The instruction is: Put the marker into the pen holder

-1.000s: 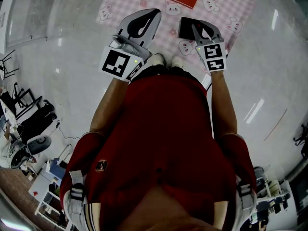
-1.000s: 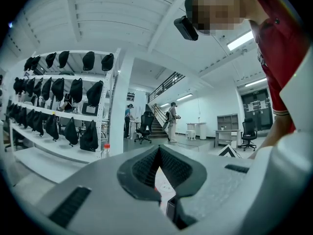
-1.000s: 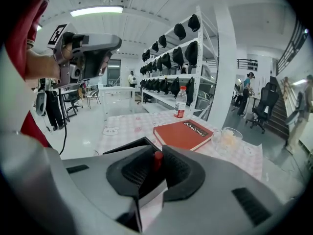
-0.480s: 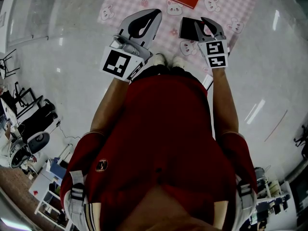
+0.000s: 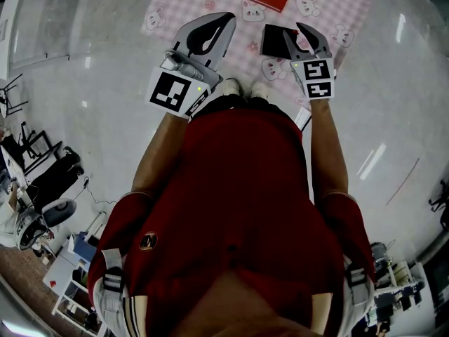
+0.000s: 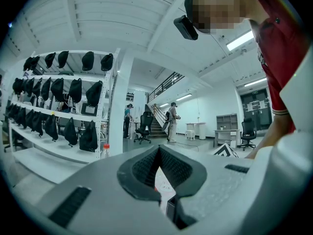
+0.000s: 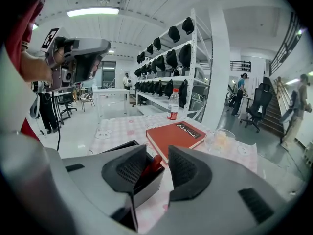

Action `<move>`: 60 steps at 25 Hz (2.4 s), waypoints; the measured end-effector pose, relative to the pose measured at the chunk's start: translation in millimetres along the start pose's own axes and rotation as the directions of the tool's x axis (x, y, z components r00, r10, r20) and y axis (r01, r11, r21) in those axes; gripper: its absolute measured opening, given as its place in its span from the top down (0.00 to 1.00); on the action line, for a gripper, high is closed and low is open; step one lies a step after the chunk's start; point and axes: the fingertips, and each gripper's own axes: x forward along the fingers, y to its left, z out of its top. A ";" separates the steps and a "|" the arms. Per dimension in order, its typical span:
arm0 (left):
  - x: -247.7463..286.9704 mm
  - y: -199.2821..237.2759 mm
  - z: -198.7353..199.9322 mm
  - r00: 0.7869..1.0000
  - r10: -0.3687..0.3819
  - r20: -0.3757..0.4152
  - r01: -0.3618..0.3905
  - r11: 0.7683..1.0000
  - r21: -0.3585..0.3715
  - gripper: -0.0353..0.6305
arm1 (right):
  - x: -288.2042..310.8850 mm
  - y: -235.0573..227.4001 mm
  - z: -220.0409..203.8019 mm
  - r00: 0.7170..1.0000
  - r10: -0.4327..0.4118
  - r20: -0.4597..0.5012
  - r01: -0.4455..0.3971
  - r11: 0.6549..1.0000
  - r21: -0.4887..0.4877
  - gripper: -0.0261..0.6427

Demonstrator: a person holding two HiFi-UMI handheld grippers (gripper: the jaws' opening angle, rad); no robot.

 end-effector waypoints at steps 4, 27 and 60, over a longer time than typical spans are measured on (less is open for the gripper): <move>-2.0 2.7 -2.7 1.000 -0.006 0.006 0.006 1.000 0.001 0.94 | -2.3 0.7 4.6 1.000 -0.009 0.021 0.009 1.000 0.009 0.75; -5.7 -16.6 13.1 0.995 -0.086 0.057 0.085 0.996 0.011 0.94 | -84.9 25.9 113.6 0.942 -0.041 0.334 -0.011 0.988 0.153 0.92; -10.8 -40.9 11.3 0.989 -0.132 0.061 0.131 0.991 0.019 0.94 | -120.5 35.0 124.6 0.915 -0.066 0.398 0.003 0.988 0.155 0.96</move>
